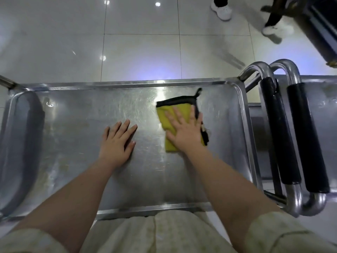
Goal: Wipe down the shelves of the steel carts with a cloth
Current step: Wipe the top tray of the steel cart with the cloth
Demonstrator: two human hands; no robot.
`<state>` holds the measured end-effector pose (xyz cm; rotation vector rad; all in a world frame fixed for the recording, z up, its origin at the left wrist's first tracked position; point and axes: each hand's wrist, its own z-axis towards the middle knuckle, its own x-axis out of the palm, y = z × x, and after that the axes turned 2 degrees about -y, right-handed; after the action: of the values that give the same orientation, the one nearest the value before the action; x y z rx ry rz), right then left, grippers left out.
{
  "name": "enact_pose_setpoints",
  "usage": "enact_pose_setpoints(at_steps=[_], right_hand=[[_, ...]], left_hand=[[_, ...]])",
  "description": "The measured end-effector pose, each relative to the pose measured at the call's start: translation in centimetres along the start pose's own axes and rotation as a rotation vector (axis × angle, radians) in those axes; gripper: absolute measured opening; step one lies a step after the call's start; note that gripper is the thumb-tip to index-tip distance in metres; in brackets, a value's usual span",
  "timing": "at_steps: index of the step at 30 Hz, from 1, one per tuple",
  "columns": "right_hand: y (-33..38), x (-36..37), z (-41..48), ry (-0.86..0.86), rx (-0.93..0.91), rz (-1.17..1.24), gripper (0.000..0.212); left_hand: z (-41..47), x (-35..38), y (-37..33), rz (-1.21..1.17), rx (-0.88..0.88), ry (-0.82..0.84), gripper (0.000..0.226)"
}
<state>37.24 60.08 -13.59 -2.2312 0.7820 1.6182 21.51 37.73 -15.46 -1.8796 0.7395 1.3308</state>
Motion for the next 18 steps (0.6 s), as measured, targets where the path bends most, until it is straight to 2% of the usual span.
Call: enact_pose_setpoints(at_steps=[4,6,10,15,18], right_hand=[[-10.0,-1.6,1.0,-0.029,0.333,0.081,0.067],[-12.6,-2.0,0.8,-0.019,0.447,0.112,0.067],[-12.4,-1.7,1.0,0.001,0.477,0.079,0.065],[-12.1,-1.8,1.3,-0.002,0.49,0.065,0.064],[-9.6,-1.8,1.9,-0.028,0.527,0.111,0.065]], left_hand=[[0.1,-0.2,-0.6,0.018,-0.007,0.001,0.059],[0.4,-0.5,-1.1,0.016,-0.02,-0.001,0.062],[2.3,-1.7,-2.2,-0.102,-0.104,-0.046,0.064],[6.0,-3.6,-1.8,-0.051,-0.241,0.142,0.09],[6.1,-3.7,-1.4,-0.038,-0.227,0.149,0.092]])
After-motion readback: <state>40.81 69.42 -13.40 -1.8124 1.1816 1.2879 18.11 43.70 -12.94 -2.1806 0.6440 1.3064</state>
